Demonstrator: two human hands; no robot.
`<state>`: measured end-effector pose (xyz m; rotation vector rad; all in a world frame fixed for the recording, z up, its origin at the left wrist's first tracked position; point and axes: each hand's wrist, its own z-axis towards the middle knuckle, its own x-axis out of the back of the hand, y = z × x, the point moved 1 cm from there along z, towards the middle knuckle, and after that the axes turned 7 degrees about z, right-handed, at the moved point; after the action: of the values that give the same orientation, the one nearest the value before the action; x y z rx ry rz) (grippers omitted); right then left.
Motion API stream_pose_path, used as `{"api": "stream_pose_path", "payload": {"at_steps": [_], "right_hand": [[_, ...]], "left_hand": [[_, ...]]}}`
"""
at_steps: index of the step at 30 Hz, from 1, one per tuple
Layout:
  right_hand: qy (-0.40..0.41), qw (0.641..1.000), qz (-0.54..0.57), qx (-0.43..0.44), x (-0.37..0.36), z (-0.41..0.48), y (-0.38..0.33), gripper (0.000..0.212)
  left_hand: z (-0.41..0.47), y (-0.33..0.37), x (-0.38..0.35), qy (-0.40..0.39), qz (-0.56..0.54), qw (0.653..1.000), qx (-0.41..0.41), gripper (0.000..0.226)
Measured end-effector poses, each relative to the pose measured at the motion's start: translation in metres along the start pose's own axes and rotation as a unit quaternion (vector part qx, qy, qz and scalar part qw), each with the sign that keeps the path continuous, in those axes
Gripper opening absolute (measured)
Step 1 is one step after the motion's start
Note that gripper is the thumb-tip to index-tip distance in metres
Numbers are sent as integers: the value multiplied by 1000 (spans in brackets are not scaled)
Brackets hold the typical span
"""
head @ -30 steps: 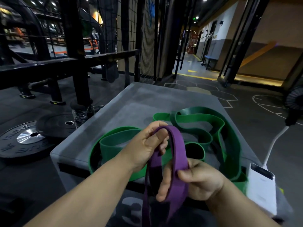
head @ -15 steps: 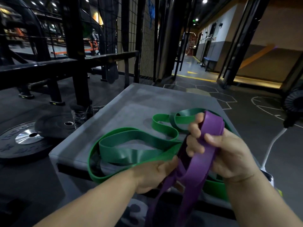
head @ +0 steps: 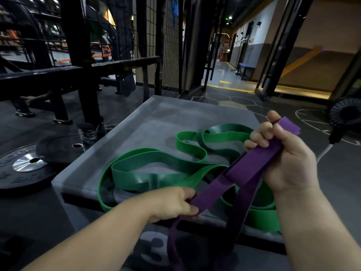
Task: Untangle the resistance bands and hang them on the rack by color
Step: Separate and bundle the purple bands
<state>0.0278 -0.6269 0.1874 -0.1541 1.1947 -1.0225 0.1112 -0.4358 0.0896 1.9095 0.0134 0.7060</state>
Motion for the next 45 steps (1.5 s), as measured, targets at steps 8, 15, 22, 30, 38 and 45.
{"api": "stream_pose_path", "payload": {"at_steps": [8, 15, 22, 30, 38, 45], "right_hand": [[37, 990, -129, -42, -8, -11, 36, 22], [-30, 989, -125, -69, -19, -20, 47, 27], [-81, 968, -203, -123, -13, -25, 60, 25], [-99, 895, -424, -99, -13, -34, 68, 28], [-75, 776, -625, -47, -18, -33, 54, 12], [52, 854, -517, -4, -19, -25, 39, 16]], "left_hand": [[-16, 21, 4, -46, -204, 972, -108, 19], [-19, 23, 4, -12, -181, 976, -117, 36], [-18, 34, 10, 108, -243, 957, -113, 15], [-20, 37, 7, 193, -306, 929, -75, 24], [-17, 37, 3, 18, -340, 936, -90, 33], [-9, 16, -15, -108, -42, 993, -5, 39]]}}
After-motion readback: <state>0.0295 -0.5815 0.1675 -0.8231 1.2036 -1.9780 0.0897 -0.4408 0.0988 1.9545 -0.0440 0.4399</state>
